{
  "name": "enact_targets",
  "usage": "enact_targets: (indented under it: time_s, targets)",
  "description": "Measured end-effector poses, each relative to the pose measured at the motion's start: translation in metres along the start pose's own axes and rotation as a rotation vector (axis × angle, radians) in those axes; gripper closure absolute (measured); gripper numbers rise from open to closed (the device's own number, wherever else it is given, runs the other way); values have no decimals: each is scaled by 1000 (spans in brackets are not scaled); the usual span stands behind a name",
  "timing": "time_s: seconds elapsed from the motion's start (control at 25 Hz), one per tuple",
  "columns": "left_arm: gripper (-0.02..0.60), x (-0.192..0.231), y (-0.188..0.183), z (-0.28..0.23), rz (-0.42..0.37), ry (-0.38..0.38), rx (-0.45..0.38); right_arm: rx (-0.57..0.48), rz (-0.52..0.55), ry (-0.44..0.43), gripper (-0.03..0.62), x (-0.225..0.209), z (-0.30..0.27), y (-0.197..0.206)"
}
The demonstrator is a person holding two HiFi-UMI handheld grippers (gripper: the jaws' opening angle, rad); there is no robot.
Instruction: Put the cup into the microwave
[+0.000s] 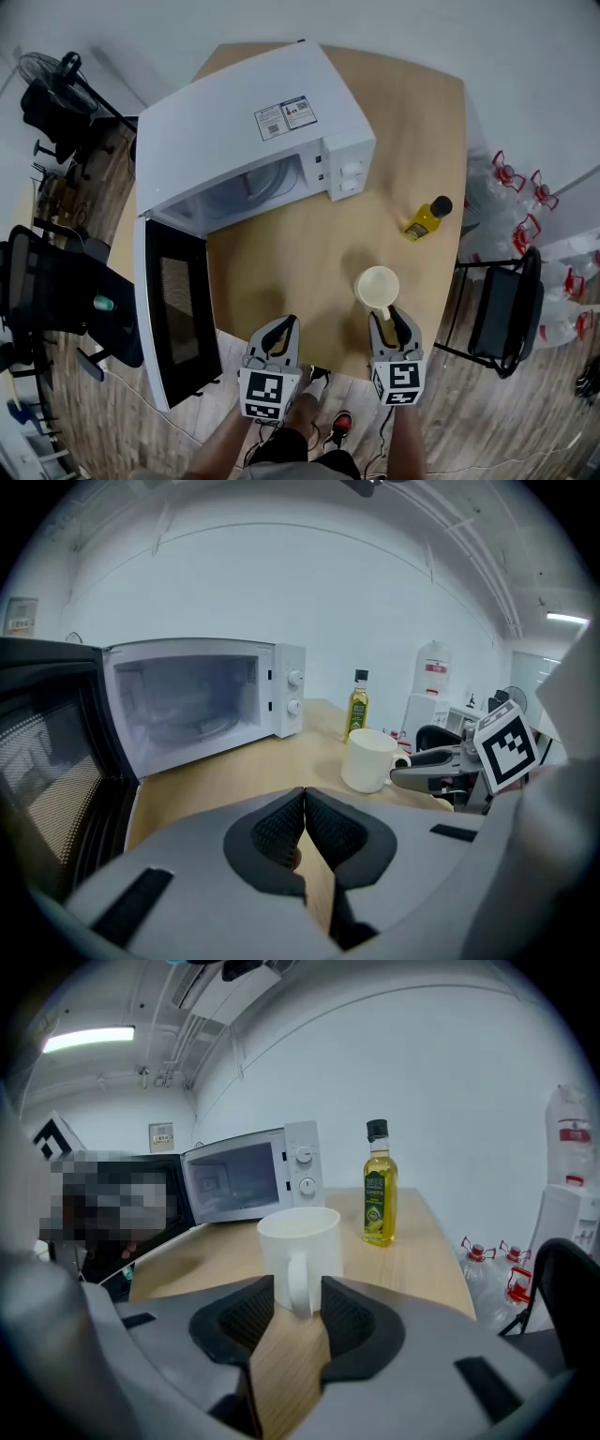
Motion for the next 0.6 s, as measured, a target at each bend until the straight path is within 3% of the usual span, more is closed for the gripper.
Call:
enact_targets:
  time_s: [0.12,0.6]
  targets:
    - [557,3,1,0,0,0,0,3,17,21,531,-2,-2,0]
    - [557,21,-12,5,15,-9,-25,-45,56,47,546,-1,-2,-23]
Point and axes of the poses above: the fingertips, and each gripper's own axes: z backward along the fingers, x to its left, y out of its underside, the point moved 3 cm from there along z, backward along the fingers, and after that the axes turned 5 degrees about -y, right-handed, at the moved point
